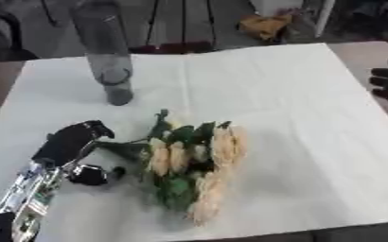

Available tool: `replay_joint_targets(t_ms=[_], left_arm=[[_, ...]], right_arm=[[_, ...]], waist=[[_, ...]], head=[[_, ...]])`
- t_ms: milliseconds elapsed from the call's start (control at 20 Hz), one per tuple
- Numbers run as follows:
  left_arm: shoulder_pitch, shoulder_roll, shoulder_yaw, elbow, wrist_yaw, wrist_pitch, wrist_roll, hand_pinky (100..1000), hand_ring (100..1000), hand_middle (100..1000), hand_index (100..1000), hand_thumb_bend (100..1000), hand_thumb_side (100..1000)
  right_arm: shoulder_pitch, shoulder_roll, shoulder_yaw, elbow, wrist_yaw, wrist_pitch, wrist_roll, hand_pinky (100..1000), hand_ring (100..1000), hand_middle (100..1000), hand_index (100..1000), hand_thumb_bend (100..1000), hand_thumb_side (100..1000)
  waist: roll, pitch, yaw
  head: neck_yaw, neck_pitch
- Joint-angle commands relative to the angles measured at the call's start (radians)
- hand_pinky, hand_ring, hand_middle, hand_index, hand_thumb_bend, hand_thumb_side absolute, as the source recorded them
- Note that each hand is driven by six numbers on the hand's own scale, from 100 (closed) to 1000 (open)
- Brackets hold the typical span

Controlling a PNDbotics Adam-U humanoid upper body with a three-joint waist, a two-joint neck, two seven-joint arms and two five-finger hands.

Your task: Arrange flowers into the vase.

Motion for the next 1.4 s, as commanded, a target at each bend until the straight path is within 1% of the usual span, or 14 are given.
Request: replay_joint_targets(t_ms=[50, 250, 600, 750, 1100, 1300, 1350, 1400], left_arm=[[-0.023, -0.002, 0.008, 0.009, -0.022, 0.005, 0.014, 714, 741, 691, 769, 584, 351], [-0.035, -0.016, 0.010, 0.043, -0.052, 0.008, 0.028, 714, 740, 691, 769, 593, 355], [-0.061, -0.044, 0.017, 0.088, -0.101, 0.021, 0.065, 715, 740, 693, 773, 706, 392], [-0.063, -0.046, 0.025, 0.081, -0.104, 0.032, 0.073, 717, 742, 695, 776, 728, 398], [-0.064, -0.036, 0.055, 0.029, -0.126, 0.079, 0.080, 735, 745, 701, 794, 825, 413], [-0.064, -0.035, 0.061, 0.024, -0.133, 0.088, 0.075, 735, 745, 701, 794, 825, 413], [-0.065, -0.035, 0.060, 0.024, -0.133, 0.088, 0.073, 736, 745, 700, 795, 843, 420], [-0.068, -0.035, 0.060, 0.027, -0.131, 0.086, 0.068, 736, 745, 700, 795, 843, 420]], right_arm=[[-0.010, -0.013, -0.004, -0.011, 0.000, -0.003, 0.004, 891, 888, 850, 1000, 150, 692], [-0.010, -0.012, -0.003, -0.011, 0.000, -0.004, 0.005, 890, 888, 850, 1000, 150, 693], [-0.009, -0.011, -0.003, -0.011, -0.001, -0.006, 0.006, 890, 887, 850, 1000, 148, 692], [-0.009, -0.010, -0.003, -0.011, -0.002, -0.006, 0.006, 891, 888, 850, 1000, 148, 692], [-0.009, -0.010, -0.003, -0.010, -0.001, -0.006, 0.006, 890, 887, 850, 1000, 149, 691], [-0.009, -0.010, -0.003, -0.010, -0.001, -0.006, 0.006, 890, 887, 850, 1000, 149, 691], [-0.009, -0.010, -0.003, -0.009, -0.001, -0.006, 0.006, 890, 887, 849, 1000, 149, 691], [-0.009, -0.010, -0.003, -0.009, -0.001, -0.006, 0.006, 890, 887, 849, 1000, 149, 691]], waist=[[-0.001, -0.017, -0.003], [-0.003, -0.017, -0.004], [-0.008, -0.015, -0.013], [-0.009, -0.015, -0.013], [-0.008, -0.017, -0.010], [-0.007, -0.017, -0.010], [-0.007, -0.017, -0.011], [-0.007, -0.017, -0.012]], head=[[-0.004, -0.008], [-0.004, -0.008], [-0.001, -0.007], [0.000, -0.006], [-0.001, -0.006], [-0.002, -0.006], [-0.001, -0.006], [-0.001, -0.006]])
